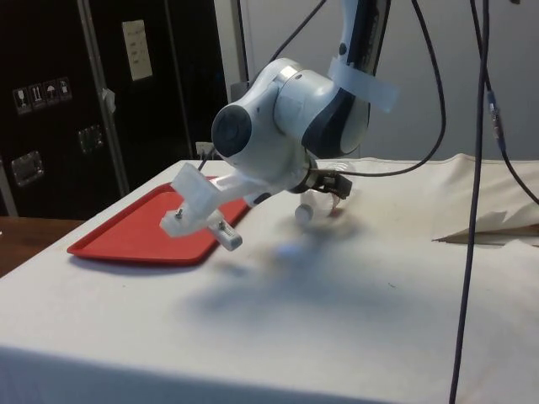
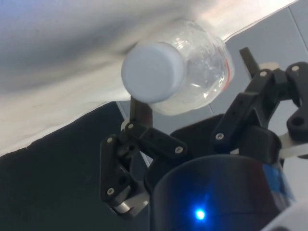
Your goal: Place the bottle upright on the tray.
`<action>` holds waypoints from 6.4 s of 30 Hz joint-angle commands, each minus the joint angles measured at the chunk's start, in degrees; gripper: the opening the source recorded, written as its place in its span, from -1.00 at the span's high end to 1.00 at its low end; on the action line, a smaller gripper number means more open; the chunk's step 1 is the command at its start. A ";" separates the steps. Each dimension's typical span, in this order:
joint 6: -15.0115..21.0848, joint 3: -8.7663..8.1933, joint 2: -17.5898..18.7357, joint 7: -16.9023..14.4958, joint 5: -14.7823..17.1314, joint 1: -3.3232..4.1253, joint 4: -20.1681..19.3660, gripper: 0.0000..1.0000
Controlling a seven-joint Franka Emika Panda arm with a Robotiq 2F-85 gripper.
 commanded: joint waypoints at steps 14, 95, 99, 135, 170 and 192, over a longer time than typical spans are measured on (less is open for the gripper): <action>1.55 0.29 -0.06 -1.15 -0.52 -0.23 -0.17 -1.00; -3.38 1.26 -6.70 -8.08 1.55 -0.17 -0.80 0.36; -3.78 1.15 -7.45 -8.65 1.32 -0.11 -0.63 0.36; -5.33 1.09 -16.50 -19.42 6.70 -0.57 0.69 0.36; 2.46 0.11 -18.05 -24.47 15.53 -1.89 2.52 0.36; 6.42 -1.32 -20.40 -29.16 22.63 -2.06 2.58 0.36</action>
